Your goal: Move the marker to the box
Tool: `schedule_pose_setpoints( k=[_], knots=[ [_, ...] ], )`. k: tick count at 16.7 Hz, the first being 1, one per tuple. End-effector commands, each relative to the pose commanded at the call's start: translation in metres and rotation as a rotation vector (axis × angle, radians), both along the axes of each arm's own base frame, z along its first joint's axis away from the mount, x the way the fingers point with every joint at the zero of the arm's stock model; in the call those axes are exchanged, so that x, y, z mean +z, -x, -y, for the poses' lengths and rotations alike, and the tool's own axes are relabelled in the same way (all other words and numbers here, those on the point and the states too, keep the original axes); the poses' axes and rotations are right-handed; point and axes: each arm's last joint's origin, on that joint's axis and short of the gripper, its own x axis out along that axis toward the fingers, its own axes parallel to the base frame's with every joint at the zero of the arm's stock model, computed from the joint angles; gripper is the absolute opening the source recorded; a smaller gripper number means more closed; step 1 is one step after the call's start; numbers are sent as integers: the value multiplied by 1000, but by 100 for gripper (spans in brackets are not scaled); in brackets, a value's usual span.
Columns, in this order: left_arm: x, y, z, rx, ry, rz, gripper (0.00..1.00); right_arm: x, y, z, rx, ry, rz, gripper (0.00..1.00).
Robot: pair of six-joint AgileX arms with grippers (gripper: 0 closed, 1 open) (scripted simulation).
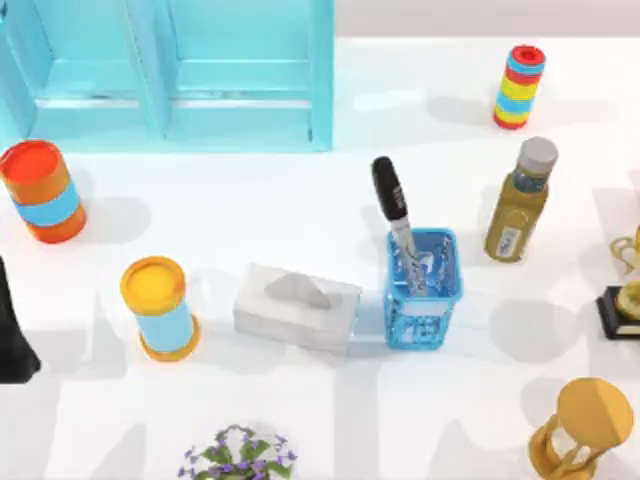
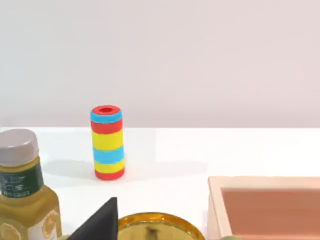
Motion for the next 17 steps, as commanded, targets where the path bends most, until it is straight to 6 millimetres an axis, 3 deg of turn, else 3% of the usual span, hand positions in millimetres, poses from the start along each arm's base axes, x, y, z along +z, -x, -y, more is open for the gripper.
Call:
schedule_pose_setpoints(
  k=[4, 9, 12, 17],
  knots=[
    [0, 0, 0, 0, 0, 0, 100, 7, -1, -3, 44, 0, 3, 100],
    [0, 0, 0, 0, 0, 0, 100, 56, -13, -21, 307, 9, -6, 100],
    [0, 0, 0, 0, 0, 0, 100, 79, -41, -40, 489, 20, -94, 100],
    [0, 0, 0, 0, 0, 0, 100, 78, -95, -77, 733, 38, -283, 100]
  ],
)
